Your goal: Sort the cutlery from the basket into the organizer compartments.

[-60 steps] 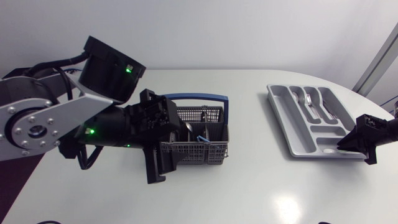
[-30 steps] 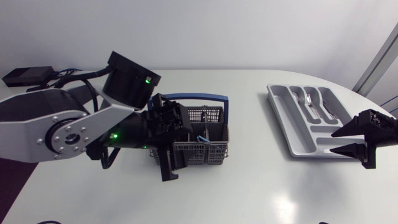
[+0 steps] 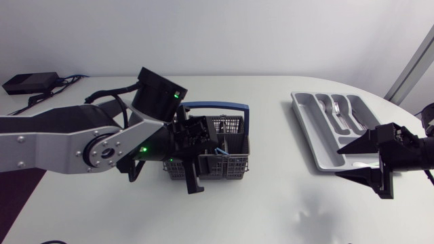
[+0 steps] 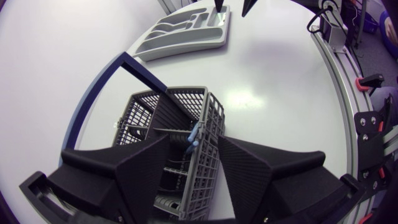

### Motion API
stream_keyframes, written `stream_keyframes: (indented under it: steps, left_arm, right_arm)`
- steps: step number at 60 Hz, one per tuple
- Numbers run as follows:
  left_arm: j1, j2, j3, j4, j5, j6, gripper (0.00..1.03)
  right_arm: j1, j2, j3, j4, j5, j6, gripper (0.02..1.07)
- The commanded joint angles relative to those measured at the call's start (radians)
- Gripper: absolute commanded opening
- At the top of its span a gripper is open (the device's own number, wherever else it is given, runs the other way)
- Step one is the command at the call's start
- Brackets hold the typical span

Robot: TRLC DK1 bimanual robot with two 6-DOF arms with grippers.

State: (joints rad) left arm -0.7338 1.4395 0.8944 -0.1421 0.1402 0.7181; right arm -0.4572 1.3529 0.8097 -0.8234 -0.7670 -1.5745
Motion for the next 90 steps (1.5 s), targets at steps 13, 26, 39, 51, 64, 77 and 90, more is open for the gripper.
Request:
stream_keyframes:
  steps: [13,26,39,51,64,77,90]
  left_arm:
    - [0.031,0.024,-0.04,0.035,-0.005,0.053,0.41]
    - [0.036,0.027,-0.046,0.053,-0.004,0.066,0.38]
    - [0.037,0.042,-0.046,0.061,-0.001,0.076,0.33]
    - [0.037,0.05,-0.046,0.079,0.001,0.075,0.29]
    - [0.033,0.059,-0.04,0.087,0.001,0.073,0.24]
    - [0.02,0.059,-0.045,0.102,0.002,0.08,0.1]
    - [0.013,0.041,-0.04,0.098,0.004,0.076,0.04]
  right_arm:
    - [0.158,-0.115,-0.078,-0.029,-0.074,0.179,0.84]
    - [0.295,-0.19,-0.133,0.04,-0.092,0.329,0.84]
    - [0.399,-0.247,-0.156,0.124,-0.081,0.469,0.85]
    - [0.471,-0.278,-0.184,0.164,-0.074,0.538,0.85]
    - [0.506,-0.299,-0.199,0.196,-0.064,0.585,0.85]
    - [0.514,-0.313,-0.204,0.198,-0.063,0.593,0.85]
    - [0.546,-0.34,-0.211,0.205,-0.058,0.628,0.85]
